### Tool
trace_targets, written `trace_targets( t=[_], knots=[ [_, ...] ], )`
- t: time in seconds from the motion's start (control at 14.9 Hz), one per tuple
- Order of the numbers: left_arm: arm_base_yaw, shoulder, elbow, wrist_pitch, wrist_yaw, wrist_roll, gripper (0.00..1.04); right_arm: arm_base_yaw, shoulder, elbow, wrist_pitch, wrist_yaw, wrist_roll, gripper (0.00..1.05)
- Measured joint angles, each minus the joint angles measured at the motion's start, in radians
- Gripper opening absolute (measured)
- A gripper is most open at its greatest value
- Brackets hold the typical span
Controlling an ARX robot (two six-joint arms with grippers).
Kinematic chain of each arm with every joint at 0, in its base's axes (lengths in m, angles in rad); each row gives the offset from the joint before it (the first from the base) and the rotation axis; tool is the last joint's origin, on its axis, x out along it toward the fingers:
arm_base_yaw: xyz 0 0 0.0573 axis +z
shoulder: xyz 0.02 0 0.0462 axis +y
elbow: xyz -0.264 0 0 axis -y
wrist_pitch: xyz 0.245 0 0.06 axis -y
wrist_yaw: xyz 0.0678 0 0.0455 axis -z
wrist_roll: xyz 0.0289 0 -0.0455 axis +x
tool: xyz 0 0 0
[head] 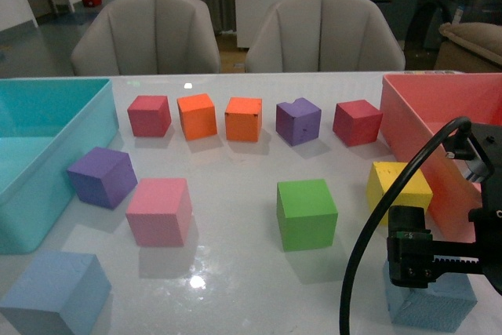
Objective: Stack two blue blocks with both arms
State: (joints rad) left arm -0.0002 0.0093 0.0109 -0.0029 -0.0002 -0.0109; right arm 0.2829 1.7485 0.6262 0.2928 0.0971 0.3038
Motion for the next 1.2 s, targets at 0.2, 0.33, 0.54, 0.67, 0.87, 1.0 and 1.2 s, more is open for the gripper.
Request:
trace_targets(
  t=[0.2,0.33,0.54,0.67,0.87,1.0,1.2],
  knots=[
    [0.000,0.000,0.000,0.000,0.000,0.000,0.98,0.027,0.049,0.030,0.012,-0.003,0.045,0.98],
    [0.000,0.000,0.000,0.000,0.000,0.000,0.98,0.033,0.085,0.031,0.029,-0.003,0.060,0.98],
    [0.000,0.000,0.000,0.000,0.000,0.000,0.98,0.032,0.127,0.023,0.064,0.003,0.071,0.98],
    [0.000,0.000,0.000,0.000,0.000,0.000,0.98,0.032,0.149,0.003,0.084,0.004,0.072,0.98],
    [0.000,0.000,0.000,0.000,0.000,0.000,0.98,0.038,0.148,-0.021,0.098,0.014,0.074,0.86],
    [0.000,0.000,0.000,0.000,0.000,0.000,0.98,0.041,0.112,-0.038,0.085,0.014,0.074,0.65],
    [0.000,0.000,0.000,0.000,0.000,0.000,0.98,0.048,-0.014,-0.039,0.035,0.015,0.074,0.49]
  ],
)
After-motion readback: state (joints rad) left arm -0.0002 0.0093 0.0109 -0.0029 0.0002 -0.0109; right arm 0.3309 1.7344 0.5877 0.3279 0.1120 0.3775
